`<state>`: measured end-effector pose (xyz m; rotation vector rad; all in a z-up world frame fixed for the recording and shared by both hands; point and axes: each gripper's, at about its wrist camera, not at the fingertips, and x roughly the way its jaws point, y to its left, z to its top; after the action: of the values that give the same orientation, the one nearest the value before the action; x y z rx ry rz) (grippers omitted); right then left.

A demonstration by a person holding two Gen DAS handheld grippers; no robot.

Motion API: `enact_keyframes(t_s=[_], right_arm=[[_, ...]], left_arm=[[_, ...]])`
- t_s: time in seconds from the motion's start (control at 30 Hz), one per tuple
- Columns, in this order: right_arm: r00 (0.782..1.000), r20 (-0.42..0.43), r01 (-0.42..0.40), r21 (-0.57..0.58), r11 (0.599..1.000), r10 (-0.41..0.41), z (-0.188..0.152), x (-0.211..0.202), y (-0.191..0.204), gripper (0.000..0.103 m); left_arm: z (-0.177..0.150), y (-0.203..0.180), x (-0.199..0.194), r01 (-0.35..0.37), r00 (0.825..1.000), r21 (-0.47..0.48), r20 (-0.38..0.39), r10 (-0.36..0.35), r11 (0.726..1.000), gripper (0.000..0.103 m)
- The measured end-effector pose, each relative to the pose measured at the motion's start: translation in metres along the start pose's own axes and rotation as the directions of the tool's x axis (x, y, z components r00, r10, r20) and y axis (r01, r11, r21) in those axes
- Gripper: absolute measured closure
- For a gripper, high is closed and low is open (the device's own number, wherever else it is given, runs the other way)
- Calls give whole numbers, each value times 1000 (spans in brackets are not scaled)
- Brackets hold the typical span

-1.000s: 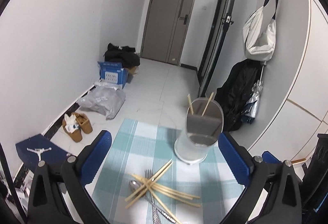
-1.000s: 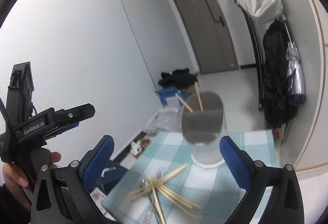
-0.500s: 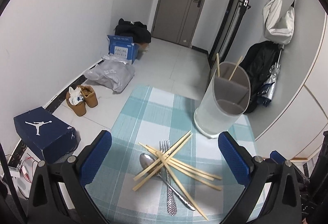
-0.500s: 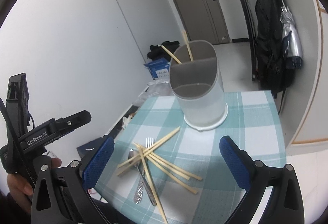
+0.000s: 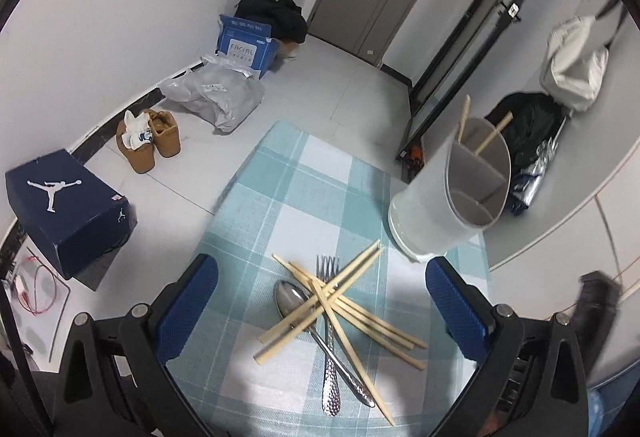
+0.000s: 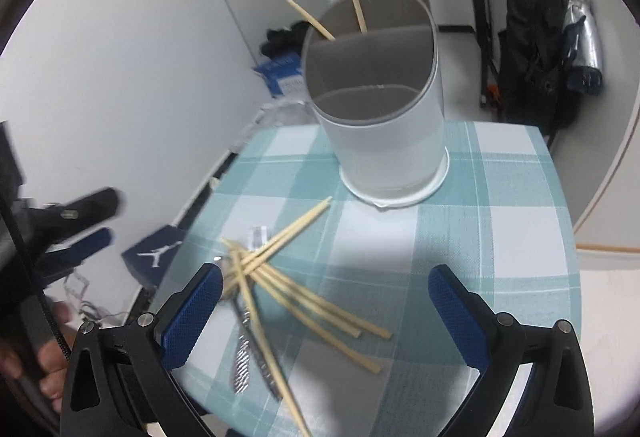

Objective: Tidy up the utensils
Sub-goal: 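Withdraw both grippers from the holder back over the utensil pile, then lower the right gripper onto the pile and grasp another chopstick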

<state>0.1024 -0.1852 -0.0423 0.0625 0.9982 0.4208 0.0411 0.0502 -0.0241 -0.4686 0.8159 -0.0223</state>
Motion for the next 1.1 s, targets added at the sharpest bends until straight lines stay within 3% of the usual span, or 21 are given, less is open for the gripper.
enact_keyframes(t_s=[0.07,0.17,0.3,0.33,0.47,0.6,0.7,0.9,1.0,1.1], right_arm=[[1000,-27,14,9,1000,-14,6,14,1,1],[996,-92,22,28,999,-19,12,40,5,14],[983,-183,25,79,997,-10,15,73,10,35],[980,-197,19,95,995,0,15,78,10,45],[978,-207,5,123,992,20,16,96,19,55],[977,-213,43,97,994,-21,17,108,28,67],[975,-219,56,92,994,-35,19,112,32,83],[975,-218,57,101,993,-34,21,112,33,93],[977,-211,58,106,993,-35,23,111,33,103],[976,-217,43,122,992,-15,22,112,31,103]], left_arm=[[4,7,-3,-20,1000,-6,10,20,1000,1],[9,17,0,-39,999,-23,2,39,999,1],[13,32,6,-46,999,-84,-28,43,995,1],[13,36,8,-43,999,-105,-34,39,994,1],[16,42,17,-42,998,-152,-59,34,987,1],[17,48,15,-29,998,-185,-59,18,982,1],[18,53,15,-29,998,-197,-63,17,980,1],[17,59,16,-12,997,-244,-72,-6,970,1],[18,59,15,-9,998,-249,-70,-9,968,1],[18,59,15,-14,998,-245,-69,-4,969,1]])
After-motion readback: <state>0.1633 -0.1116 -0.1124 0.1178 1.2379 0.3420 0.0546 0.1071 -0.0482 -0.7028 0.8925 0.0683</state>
